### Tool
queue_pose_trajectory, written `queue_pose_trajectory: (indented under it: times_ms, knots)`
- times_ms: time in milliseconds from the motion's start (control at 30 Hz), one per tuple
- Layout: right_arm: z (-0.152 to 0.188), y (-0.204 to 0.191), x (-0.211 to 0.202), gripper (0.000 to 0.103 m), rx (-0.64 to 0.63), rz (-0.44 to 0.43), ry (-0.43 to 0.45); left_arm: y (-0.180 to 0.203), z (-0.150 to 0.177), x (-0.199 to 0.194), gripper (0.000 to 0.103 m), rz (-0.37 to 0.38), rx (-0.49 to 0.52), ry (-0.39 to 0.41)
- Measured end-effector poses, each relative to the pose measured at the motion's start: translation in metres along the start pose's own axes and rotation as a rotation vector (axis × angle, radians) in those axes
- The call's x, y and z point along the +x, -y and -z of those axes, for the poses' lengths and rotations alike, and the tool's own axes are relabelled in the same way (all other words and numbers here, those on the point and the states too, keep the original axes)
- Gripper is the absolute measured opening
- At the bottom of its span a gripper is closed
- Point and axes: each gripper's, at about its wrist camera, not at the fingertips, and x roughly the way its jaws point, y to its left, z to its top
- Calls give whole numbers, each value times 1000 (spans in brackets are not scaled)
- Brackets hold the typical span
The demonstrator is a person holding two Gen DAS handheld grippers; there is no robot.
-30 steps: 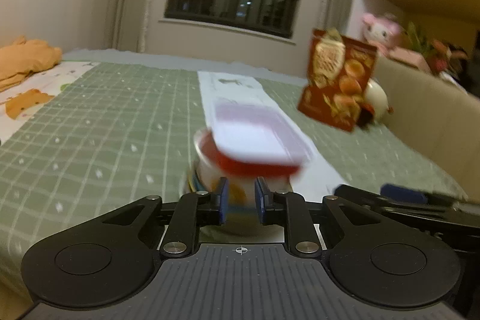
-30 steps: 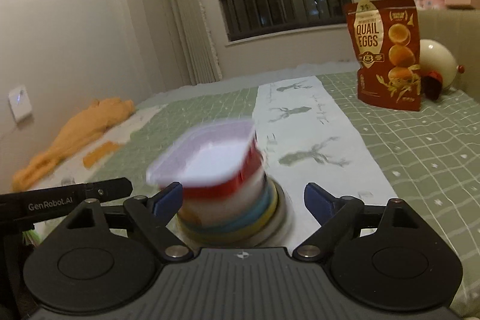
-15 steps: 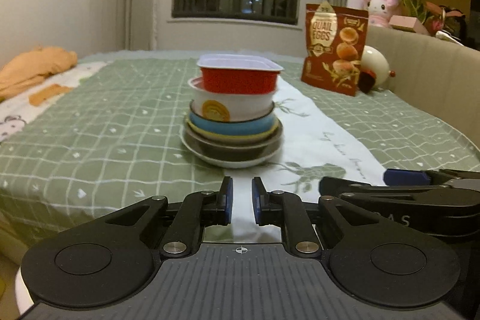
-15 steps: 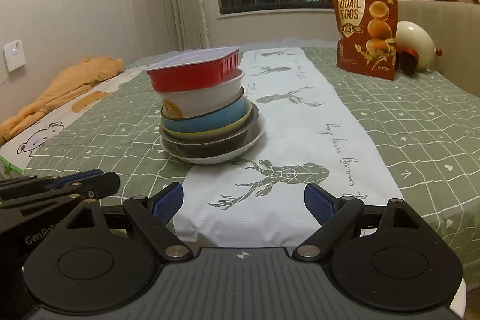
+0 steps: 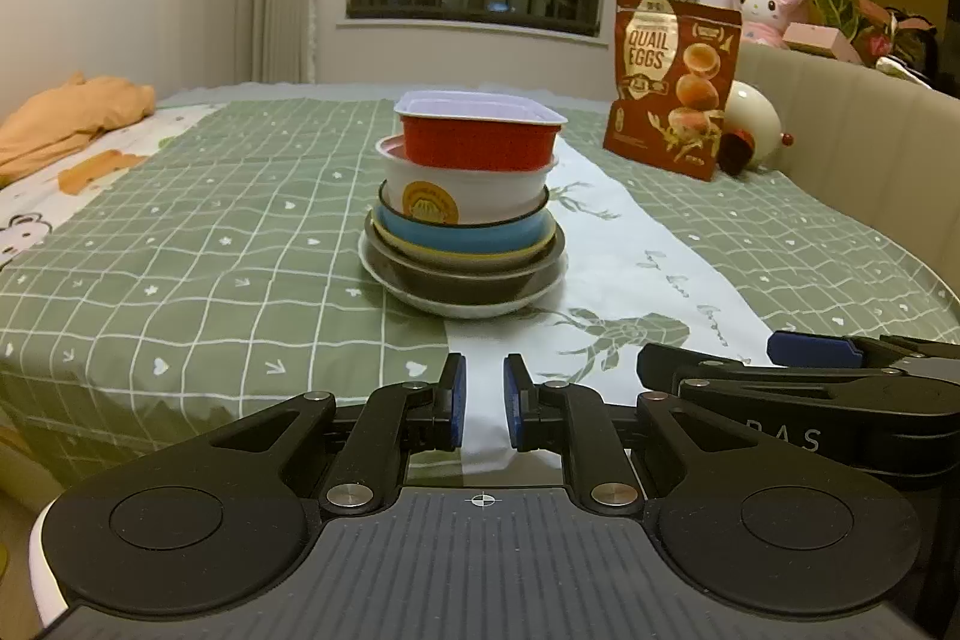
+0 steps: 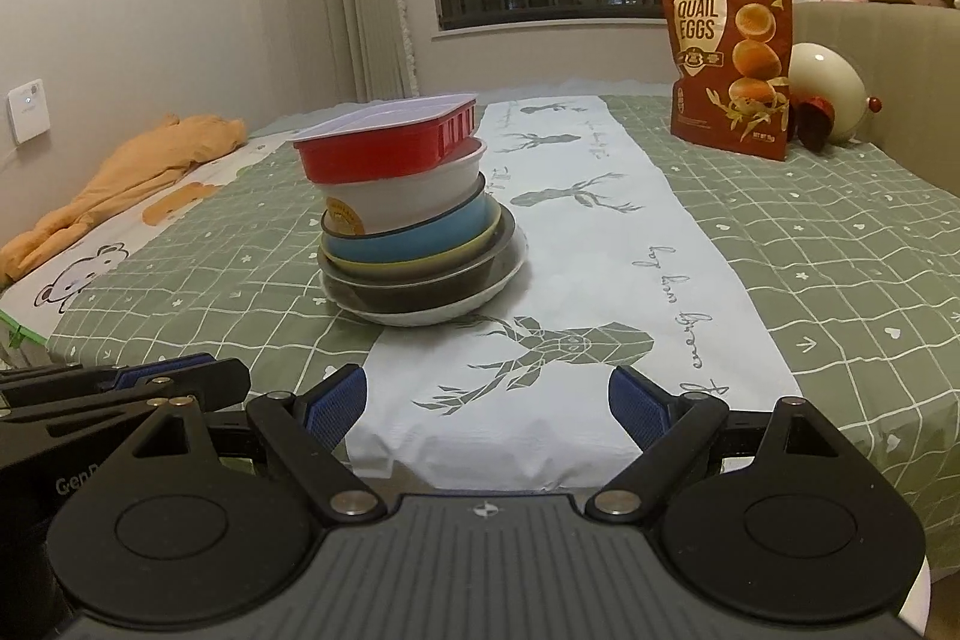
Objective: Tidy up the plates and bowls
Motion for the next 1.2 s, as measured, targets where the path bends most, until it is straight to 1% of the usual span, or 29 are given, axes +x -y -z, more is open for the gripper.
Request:
queue_pose_trajectory:
  times_ms: [733, 1200]
  knots:
    - [1, -2, 2, 89, 0, 0, -4, 1, 1, -1, 16, 13, -9, -2]
    - [2, -1, 2, 89, 2, 0, -4, 0, 0, -1, 16, 8, -12, -5]
